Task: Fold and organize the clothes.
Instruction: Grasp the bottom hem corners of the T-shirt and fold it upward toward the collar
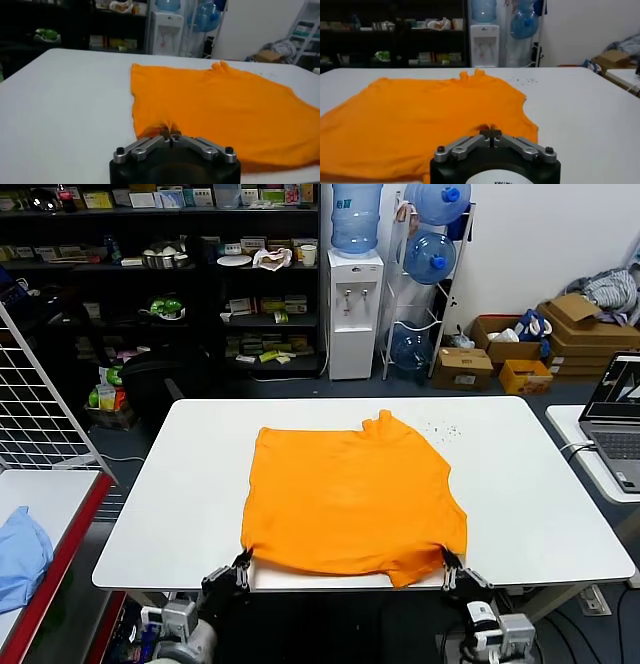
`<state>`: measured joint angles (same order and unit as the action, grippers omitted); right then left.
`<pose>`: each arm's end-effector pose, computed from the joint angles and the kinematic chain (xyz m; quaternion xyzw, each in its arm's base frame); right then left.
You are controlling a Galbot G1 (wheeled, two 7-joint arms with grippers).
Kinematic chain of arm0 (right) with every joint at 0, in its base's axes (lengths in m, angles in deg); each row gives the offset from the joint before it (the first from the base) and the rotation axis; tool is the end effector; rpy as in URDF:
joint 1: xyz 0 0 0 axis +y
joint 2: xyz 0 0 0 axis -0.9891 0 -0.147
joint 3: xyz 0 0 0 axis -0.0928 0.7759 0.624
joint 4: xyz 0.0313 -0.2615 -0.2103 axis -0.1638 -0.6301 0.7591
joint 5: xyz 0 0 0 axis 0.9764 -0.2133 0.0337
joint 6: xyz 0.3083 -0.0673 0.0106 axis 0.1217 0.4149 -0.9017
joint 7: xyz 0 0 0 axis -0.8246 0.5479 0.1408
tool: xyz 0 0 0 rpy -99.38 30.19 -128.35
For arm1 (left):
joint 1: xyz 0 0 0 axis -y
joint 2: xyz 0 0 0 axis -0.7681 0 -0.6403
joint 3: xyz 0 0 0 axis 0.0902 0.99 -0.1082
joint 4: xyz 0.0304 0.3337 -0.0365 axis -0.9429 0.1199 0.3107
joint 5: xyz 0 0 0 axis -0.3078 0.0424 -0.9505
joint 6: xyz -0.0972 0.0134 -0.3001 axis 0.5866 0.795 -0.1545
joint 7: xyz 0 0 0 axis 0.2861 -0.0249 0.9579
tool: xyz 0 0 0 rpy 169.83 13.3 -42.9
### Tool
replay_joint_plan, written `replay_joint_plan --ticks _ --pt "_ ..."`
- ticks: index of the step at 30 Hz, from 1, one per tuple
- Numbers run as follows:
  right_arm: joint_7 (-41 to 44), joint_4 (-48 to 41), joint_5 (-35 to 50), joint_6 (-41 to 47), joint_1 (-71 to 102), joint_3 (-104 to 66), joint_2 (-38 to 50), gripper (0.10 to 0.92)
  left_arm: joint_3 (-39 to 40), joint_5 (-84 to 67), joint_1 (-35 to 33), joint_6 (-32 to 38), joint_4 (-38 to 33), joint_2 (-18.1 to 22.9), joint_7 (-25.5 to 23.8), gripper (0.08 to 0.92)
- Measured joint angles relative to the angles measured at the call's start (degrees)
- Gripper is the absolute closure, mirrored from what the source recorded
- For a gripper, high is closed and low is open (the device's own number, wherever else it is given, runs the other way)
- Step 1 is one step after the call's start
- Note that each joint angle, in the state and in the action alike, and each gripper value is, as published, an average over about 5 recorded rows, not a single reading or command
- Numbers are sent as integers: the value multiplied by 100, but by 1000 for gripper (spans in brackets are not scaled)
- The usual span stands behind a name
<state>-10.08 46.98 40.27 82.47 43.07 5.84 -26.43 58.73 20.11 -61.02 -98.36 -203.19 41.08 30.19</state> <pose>0.1291 -0.0552 -0.2765 0.0003 -0.9825 -0.0109 0.1860 0.1487 0.0233 -0.2907 -0.1131 -0.9680 0.0329 0.2217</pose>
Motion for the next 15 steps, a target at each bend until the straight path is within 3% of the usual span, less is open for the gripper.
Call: replay_joint_plan --ticks 15 --pt "-422 -987 791 503 -1892 482 429 903 800 -395 2055 -116 1159 159 86 904"
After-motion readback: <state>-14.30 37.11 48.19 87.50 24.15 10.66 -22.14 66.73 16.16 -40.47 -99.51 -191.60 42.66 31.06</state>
